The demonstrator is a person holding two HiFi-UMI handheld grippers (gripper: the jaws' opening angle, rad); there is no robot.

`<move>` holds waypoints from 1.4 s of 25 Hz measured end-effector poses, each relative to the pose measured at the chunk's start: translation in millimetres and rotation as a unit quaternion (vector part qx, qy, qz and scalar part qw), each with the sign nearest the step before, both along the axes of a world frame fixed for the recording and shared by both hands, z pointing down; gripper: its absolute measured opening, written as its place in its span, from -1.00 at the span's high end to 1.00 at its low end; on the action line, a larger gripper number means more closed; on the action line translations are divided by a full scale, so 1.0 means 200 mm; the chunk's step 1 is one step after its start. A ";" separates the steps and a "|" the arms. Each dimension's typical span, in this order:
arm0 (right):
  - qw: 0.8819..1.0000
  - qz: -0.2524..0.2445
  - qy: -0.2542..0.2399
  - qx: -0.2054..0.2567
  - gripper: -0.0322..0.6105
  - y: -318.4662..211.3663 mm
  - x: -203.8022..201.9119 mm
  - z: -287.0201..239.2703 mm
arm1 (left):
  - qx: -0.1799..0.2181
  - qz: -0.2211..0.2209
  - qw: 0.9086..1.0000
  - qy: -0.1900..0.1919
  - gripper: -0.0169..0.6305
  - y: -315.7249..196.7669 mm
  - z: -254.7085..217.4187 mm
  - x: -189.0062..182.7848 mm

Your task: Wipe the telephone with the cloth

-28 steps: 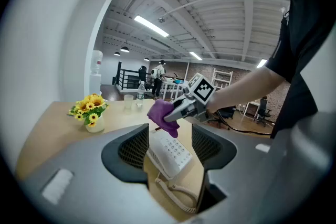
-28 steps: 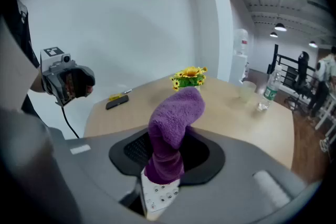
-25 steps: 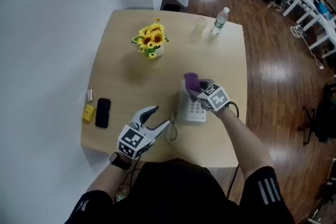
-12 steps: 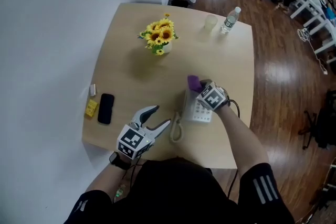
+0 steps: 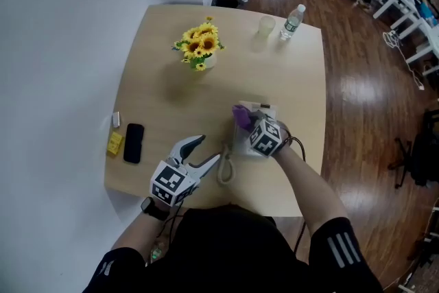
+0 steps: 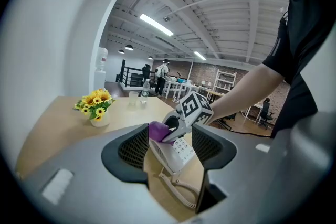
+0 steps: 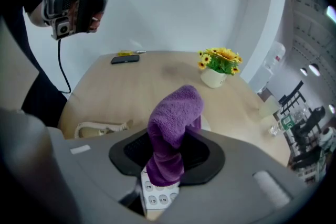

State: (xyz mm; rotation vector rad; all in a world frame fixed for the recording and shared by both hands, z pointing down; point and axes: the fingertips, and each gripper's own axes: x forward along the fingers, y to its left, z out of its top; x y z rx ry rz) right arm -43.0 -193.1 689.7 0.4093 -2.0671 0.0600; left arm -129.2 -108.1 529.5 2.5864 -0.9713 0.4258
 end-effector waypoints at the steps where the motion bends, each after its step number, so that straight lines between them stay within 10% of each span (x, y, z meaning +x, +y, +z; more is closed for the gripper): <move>1: 1.000 -0.014 0.005 0.009 0.47 0.04 -0.01 0.00 | -0.001 0.000 1.000 0.000 0.18 0.00 0.00 0.00; 7: 0.994 -0.089 0.041 0.048 0.47 0.27 -0.05 0.05 | -0.002 0.009 1.000 -0.004 0.18 0.00 0.03 0.04; 24: 0.987 -0.153 0.040 -0.041 0.47 0.81 -0.03 0.30 | -0.050 0.015 0.998 -0.026 0.17 -0.14 0.22 0.18; 35: 0.993 0.013 -0.119 -0.003 0.47 0.98 0.33 -0.20 | -0.160 -0.093 0.974 -0.127 0.15 -0.40 0.67 0.49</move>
